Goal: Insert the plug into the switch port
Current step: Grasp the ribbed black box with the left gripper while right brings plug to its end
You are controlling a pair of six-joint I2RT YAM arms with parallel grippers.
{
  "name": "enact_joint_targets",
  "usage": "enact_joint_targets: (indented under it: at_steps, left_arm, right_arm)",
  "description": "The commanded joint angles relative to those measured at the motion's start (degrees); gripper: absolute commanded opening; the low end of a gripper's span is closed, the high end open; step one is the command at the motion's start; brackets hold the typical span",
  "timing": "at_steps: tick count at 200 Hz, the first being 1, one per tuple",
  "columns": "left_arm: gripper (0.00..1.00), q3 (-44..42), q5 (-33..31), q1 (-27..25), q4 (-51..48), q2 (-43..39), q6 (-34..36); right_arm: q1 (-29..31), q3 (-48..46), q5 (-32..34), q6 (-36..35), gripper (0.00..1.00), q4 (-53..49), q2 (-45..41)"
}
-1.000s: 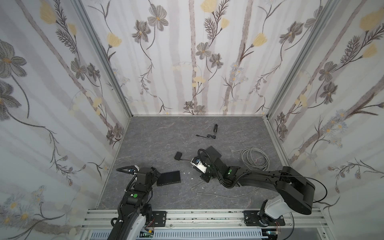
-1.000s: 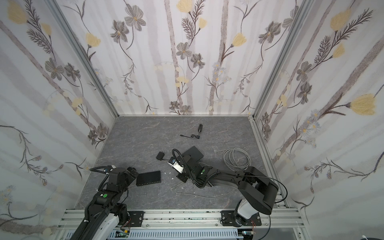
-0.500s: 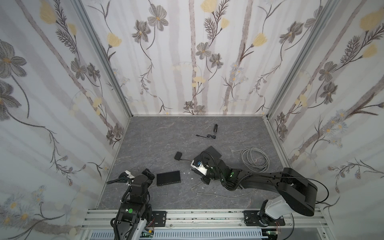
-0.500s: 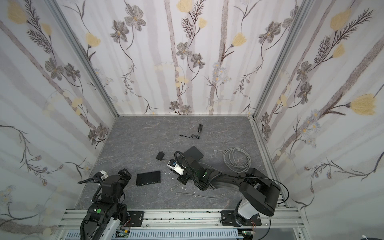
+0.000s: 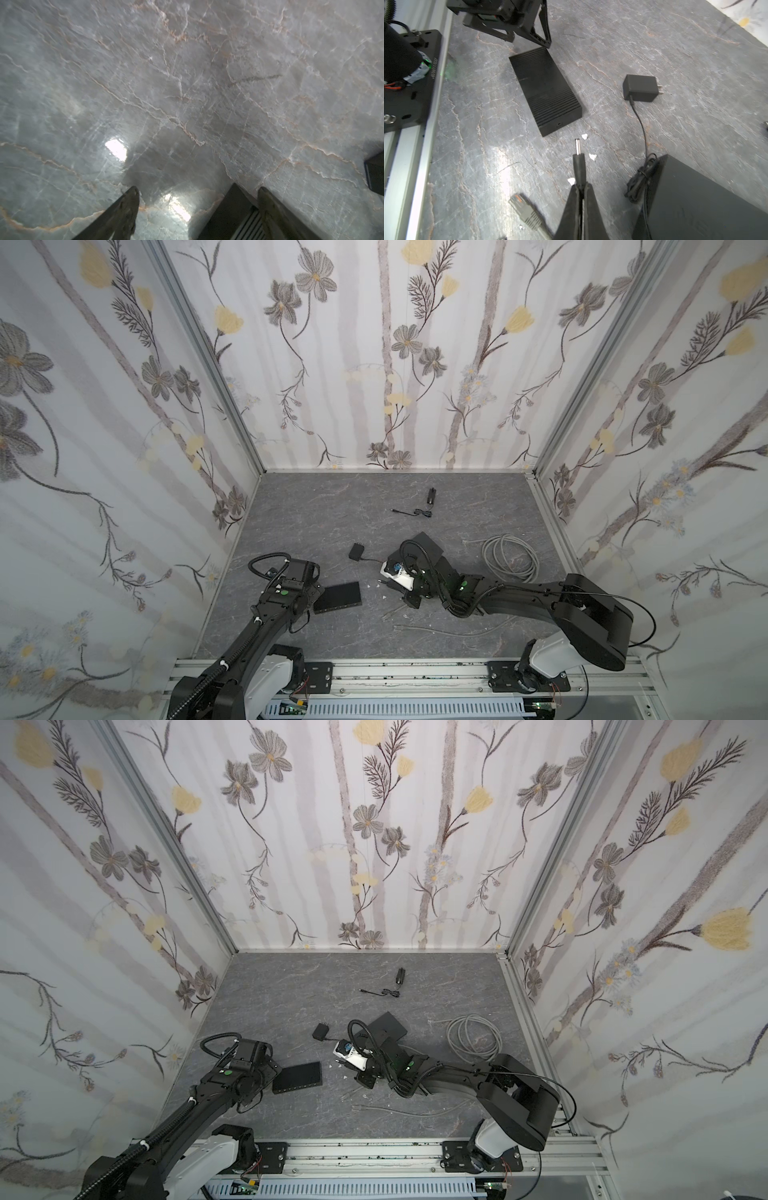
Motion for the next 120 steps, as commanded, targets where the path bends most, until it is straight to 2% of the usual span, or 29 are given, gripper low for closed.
enact_joint_targets:
  at_steps: [1,17,44,79,120]
  left_arm:
    - [0.86,-0.21,2.3,0.02,2.09,-0.75,-0.33]
    - [0.82,-0.6,3.91,0.19,4.01,-1.84,0.9]
    - [0.8,-0.96,10.05,0.42,8.74,-1.23,1.93]
    - [0.8,-2.93,17.22,0.39,17.07,2.34,-0.25]
    - [0.8,-0.3,20.59,0.37,23.85,6.64,-0.53]
  right_arm:
    - [0.39,4.64,-5.91,-1.99,0.0,-5.31,3.38]
    - [0.92,7.41,-6.49,-2.06,0.0,-8.35,5.98]
    - [1.25,10.14,-6.59,-0.77,0.0,-10.77,8.04]
    - [1.23,11.57,-5.34,-0.41,0.0,-13.28,9.34]
    - [0.22,11.67,-3.4,-1.85,0.0,-16.19,11.54]
